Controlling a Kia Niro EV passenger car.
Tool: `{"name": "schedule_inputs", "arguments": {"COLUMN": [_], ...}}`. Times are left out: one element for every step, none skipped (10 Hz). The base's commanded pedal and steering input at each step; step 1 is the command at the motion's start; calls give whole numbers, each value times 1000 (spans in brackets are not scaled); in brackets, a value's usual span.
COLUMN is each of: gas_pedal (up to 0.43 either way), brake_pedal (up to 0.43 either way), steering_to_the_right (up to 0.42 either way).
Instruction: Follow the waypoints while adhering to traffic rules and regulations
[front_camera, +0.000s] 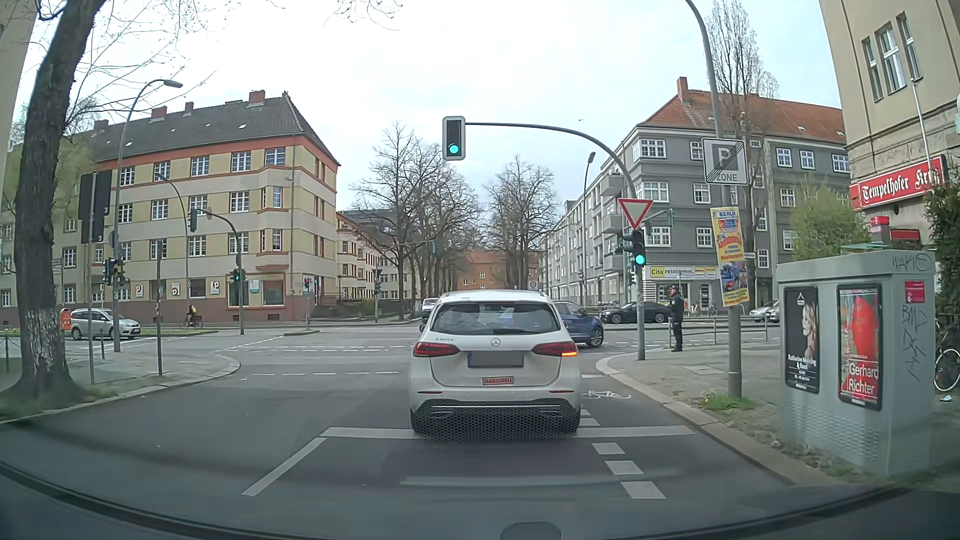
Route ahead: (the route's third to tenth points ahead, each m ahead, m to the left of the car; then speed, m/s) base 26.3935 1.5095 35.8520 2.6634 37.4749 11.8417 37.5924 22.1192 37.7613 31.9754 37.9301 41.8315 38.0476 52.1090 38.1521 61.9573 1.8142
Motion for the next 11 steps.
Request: {"name": "schedule_inputs", "arguments": {"gas_pedal": [0,0,0,0,0,39,67,67,67,67,59], "brake_pedal": [0,0,0,0,0,0,0,0,0,0,0], "steering_to_the_right": [-10,-10,-10,-10,-10,-11,-13,-14,-15,-15,-15]}}
